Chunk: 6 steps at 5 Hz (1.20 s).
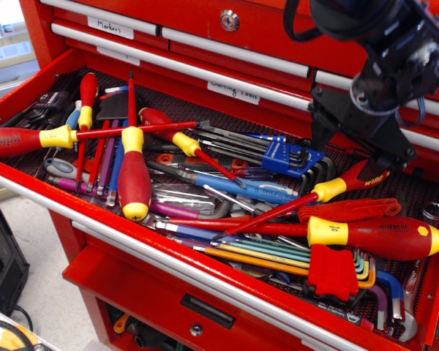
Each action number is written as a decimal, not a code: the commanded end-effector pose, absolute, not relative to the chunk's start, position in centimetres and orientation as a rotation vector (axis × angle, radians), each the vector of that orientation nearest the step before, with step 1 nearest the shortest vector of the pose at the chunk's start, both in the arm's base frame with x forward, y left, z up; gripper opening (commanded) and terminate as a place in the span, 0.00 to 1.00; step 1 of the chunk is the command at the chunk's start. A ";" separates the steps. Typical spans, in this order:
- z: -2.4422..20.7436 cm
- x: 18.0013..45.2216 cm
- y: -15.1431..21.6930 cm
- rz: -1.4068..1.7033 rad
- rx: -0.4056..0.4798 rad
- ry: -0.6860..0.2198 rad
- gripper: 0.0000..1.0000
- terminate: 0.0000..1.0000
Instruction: Pick up red srewdriver
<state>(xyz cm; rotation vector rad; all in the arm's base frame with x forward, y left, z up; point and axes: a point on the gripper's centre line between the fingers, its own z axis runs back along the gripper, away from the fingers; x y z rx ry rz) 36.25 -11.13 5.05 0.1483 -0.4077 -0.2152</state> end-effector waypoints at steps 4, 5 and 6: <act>1.9 37.1 -11.2 -0.253 0.066 -0.499 1.00 0.00; 0.9 37.3 -11.3 -0.256 0.033 -0.503 1.00 0.00; -0.2 36.7 -12.6 -0.209 -0.054 -0.486 1.00 0.00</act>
